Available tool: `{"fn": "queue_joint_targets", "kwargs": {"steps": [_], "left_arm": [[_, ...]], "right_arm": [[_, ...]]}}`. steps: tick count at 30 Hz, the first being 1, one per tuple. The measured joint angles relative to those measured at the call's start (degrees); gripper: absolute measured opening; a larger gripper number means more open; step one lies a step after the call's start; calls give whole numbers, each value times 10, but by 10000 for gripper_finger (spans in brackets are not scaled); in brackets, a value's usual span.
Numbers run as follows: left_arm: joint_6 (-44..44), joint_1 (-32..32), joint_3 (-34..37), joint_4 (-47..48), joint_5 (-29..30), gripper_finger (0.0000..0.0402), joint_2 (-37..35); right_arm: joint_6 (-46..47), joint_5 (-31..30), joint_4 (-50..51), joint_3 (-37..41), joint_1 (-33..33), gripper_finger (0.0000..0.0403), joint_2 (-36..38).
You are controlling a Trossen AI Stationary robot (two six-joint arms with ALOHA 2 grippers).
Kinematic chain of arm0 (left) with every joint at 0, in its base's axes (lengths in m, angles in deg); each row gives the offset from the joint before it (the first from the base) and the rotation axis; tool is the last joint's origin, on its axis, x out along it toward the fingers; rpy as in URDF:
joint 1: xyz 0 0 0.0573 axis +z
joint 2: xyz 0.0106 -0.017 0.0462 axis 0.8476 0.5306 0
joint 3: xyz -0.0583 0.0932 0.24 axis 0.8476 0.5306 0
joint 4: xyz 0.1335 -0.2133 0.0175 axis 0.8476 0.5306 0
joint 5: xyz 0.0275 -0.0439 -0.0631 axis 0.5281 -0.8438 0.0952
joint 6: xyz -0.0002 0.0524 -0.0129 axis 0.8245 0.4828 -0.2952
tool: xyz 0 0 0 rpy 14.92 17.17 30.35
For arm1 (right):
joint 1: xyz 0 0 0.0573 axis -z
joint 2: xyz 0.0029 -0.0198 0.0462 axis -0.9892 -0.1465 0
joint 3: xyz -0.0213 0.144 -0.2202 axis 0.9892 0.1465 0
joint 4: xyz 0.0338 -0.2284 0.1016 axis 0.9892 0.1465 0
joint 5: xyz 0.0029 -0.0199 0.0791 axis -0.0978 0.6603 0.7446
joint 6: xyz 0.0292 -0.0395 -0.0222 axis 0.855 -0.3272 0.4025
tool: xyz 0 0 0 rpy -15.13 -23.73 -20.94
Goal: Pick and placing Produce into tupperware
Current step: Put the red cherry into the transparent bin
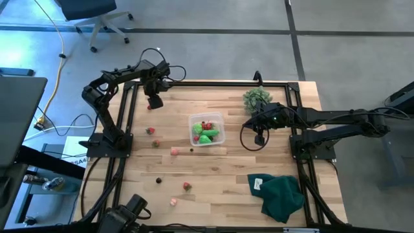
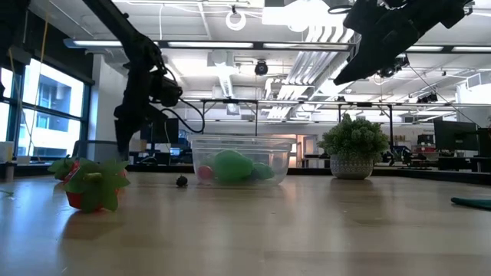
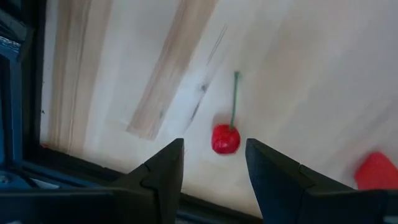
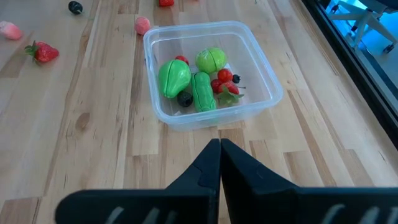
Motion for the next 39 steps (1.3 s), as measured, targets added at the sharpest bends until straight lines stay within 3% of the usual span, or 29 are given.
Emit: {"fn": "queue_joint_targets", "kwargs": {"steps": [10, 20, 26, 32, 39], "left_arm": [[-39, -6, -53, 55, 69, 152, 0], [-81, -16, -53, 60, 134, 7, 23], [-156, -49, -53, 103, 170, 27, 72], [-229, -51, -53, 161, 174, 3, 120], [-255, -43, -53, 161, 170, 11, 144]], "right_arm": [[0, 0, 0, 0, 0, 2, 0], [0, 0, 0, 0, 0, 2, 0], [0, 0, 0, 0, 0, 2, 0], [0, 0, 0, 0, 0, 2, 0], [0, 0, 0, 0, 0, 2, 0]]}}
